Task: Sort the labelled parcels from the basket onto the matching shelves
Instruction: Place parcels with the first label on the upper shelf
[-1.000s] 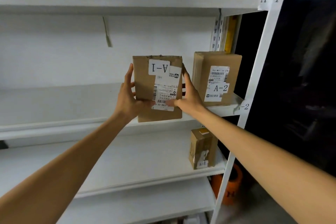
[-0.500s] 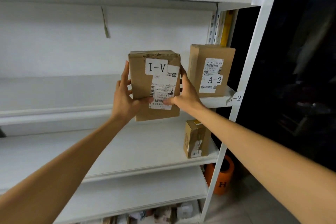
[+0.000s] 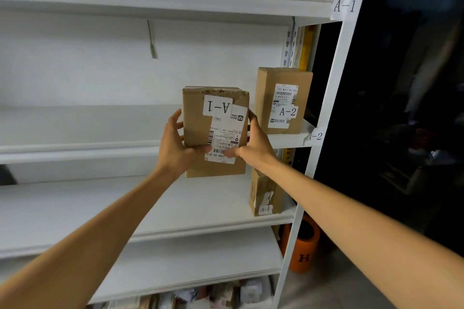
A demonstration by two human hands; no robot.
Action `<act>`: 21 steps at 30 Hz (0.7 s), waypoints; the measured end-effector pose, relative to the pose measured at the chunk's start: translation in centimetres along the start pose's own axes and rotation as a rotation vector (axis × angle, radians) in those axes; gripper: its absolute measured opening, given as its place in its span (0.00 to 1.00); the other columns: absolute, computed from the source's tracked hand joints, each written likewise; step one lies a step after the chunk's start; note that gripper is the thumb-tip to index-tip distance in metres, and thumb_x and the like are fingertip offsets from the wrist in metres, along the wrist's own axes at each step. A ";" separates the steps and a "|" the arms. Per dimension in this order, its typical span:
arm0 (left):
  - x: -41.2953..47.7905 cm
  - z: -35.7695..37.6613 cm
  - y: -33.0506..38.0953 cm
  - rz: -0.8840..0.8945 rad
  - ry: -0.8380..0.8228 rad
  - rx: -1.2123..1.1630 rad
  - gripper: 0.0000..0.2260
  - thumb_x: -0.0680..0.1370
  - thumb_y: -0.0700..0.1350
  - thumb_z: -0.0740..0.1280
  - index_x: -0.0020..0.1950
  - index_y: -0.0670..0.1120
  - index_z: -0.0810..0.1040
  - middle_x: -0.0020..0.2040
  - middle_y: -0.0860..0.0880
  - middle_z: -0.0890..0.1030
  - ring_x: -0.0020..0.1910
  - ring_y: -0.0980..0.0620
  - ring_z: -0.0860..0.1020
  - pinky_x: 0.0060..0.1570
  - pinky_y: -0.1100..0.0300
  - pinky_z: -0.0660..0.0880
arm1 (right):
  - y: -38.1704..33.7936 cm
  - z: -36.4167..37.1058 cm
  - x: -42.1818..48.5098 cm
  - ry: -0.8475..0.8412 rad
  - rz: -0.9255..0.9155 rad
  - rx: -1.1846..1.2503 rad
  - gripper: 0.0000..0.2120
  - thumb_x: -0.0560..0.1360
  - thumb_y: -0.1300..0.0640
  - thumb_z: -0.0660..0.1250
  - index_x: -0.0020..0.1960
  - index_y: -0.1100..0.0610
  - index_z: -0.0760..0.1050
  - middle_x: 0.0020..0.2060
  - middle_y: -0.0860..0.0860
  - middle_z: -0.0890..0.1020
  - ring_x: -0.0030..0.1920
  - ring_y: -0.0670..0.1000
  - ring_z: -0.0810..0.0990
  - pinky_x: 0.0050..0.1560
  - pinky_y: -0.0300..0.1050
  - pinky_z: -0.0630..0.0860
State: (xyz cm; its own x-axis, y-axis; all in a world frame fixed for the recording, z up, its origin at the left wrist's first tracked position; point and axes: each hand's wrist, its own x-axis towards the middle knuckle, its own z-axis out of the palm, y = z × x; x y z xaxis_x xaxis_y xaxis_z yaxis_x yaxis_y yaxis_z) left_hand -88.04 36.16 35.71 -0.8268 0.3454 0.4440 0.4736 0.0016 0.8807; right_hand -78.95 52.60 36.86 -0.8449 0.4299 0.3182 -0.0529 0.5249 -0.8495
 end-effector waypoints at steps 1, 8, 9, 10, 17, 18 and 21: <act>0.0 0.0 0.2 -0.004 0.009 -0.007 0.46 0.63 0.34 0.79 0.75 0.51 0.60 0.66 0.46 0.72 0.59 0.46 0.77 0.49 0.50 0.80 | -0.2 -0.1 -0.2 0.004 -0.002 0.008 0.51 0.65 0.67 0.78 0.77 0.50 0.50 0.65 0.51 0.73 0.66 0.50 0.71 0.38 0.21 0.71; 1.8 0.3 1.3 0.009 -0.017 -0.012 0.40 0.68 0.35 0.77 0.75 0.52 0.62 0.67 0.48 0.73 0.61 0.45 0.76 0.50 0.50 0.79 | -0.4 -1.0 1.1 0.055 -0.005 0.043 0.47 0.66 0.66 0.78 0.76 0.50 0.55 0.66 0.51 0.74 0.66 0.51 0.71 0.35 0.20 0.69; 2.2 0.5 1.4 0.003 -0.024 -0.017 0.40 0.68 0.36 0.76 0.75 0.52 0.62 0.68 0.49 0.72 0.61 0.45 0.76 0.51 0.50 0.79 | -0.4 -1.3 1.5 0.062 0.005 0.043 0.46 0.66 0.66 0.78 0.75 0.51 0.56 0.66 0.51 0.74 0.66 0.51 0.71 0.35 0.21 0.69; 2.6 0.7 1.5 -0.001 -0.027 -0.019 0.40 0.68 0.36 0.76 0.75 0.52 0.62 0.68 0.49 0.72 0.62 0.45 0.76 0.53 0.49 0.79 | -0.3 -1.7 2.0 0.069 0.014 0.042 0.44 0.66 0.66 0.77 0.74 0.51 0.58 0.66 0.51 0.74 0.66 0.51 0.71 0.35 0.21 0.69; 6.1 3.1 1.3 0.008 -0.013 -0.004 0.40 0.70 0.38 0.76 0.76 0.54 0.61 0.69 0.52 0.72 0.64 0.46 0.75 0.57 0.47 0.77 | 0.3 -3.4 6.0 0.075 0.037 -0.007 0.38 0.69 0.66 0.76 0.72 0.54 0.60 0.66 0.52 0.73 0.68 0.53 0.70 0.49 0.35 0.69; 6.7 3.4 1.2 -0.002 -0.015 -0.002 0.39 0.70 0.38 0.76 0.76 0.54 0.61 0.69 0.52 0.72 0.65 0.46 0.75 0.57 0.46 0.77 | 0.5 -3.5 6.6 0.068 0.044 -0.008 0.37 0.70 0.67 0.74 0.72 0.55 0.59 0.67 0.53 0.73 0.68 0.53 0.70 0.50 0.38 0.70; 8.4 4.1 0.9 -0.035 -0.007 -0.001 0.38 0.71 0.36 0.74 0.76 0.53 0.62 0.69 0.52 0.72 0.65 0.45 0.74 0.58 0.45 0.76 | 0.8 -3.5 8.3 0.030 0.054 0.046 0.40 0.72 0.69 0.71 0.76 0.55 0.53 0.69 0.54 0.71 0.70 0.53 0.68 0.56 0.41 0.71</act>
State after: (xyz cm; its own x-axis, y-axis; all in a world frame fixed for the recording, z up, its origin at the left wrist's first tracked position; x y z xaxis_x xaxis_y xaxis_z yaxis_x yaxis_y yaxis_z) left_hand -93.28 42.91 39.59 -0.8409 0.3514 0.4116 0.4438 0.0125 0.8960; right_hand -84.15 59.19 40.29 -0.8308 0.4793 0.2830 -0.0322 0.4662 -0.8841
